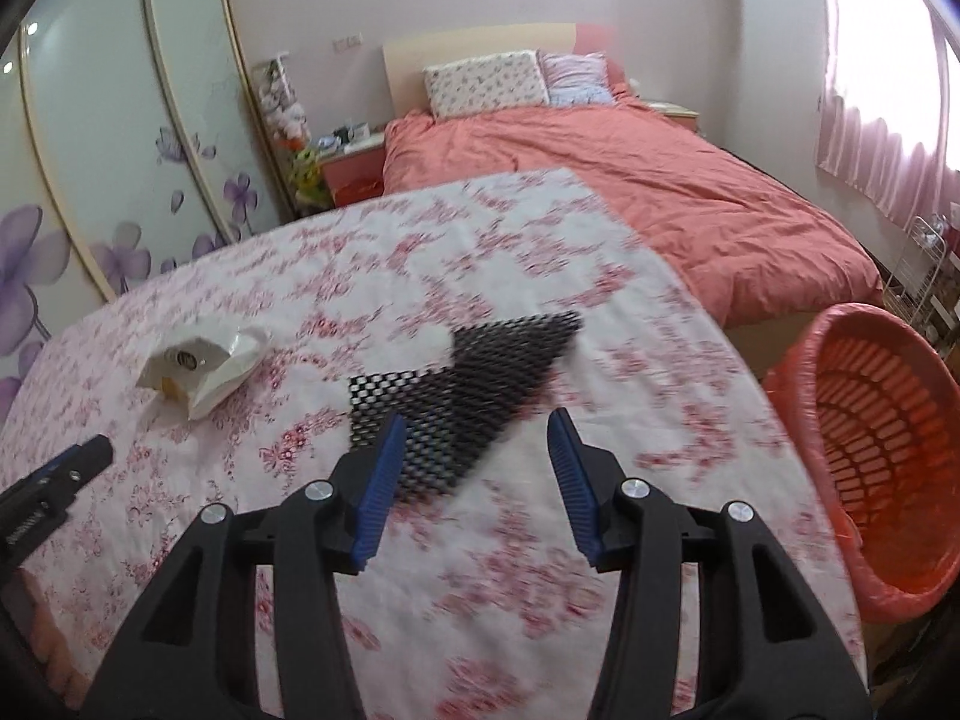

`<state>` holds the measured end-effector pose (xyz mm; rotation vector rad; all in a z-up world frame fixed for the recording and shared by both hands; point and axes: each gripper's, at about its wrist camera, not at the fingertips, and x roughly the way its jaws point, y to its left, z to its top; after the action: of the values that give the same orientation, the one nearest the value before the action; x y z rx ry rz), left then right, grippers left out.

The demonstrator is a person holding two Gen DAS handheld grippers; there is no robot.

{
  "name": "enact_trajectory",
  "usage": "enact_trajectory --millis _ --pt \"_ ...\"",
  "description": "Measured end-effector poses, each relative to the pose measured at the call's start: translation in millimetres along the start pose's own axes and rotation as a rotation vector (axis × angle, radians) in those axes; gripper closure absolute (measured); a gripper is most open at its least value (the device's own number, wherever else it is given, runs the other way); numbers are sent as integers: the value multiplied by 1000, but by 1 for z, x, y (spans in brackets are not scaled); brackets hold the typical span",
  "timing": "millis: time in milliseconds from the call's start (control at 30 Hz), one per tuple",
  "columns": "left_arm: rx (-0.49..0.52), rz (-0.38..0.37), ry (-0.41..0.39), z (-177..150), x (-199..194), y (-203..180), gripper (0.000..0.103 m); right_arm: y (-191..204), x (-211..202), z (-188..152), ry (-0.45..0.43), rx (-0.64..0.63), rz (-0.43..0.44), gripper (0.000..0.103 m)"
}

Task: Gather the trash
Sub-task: 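Grasp the black mesh pad with the right tool while the left tool grasps the white printed packet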

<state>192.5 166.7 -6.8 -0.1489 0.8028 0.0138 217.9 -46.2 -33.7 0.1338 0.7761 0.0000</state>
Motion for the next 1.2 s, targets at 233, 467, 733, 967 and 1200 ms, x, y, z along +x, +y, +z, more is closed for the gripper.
enact_trajectory --millis 233,467,733,967,1200 --pt "-43 9 14 3 9 27 50 8 34 3 77 10 -56 53" --pt "-54 1 31 3 15 31 50 14 42 1 96 -28 -41 87" --pt "-47 -36 40 8 20 19 46 4 21 -1 33 -21 -55 95" --pt "-21 -104 30 19 27 -15 37 -16 1 -2 1 12 -53 95" --pt "95 -27 33 21 48 -62 37 -30 -1 -5 9 42 -41 95"
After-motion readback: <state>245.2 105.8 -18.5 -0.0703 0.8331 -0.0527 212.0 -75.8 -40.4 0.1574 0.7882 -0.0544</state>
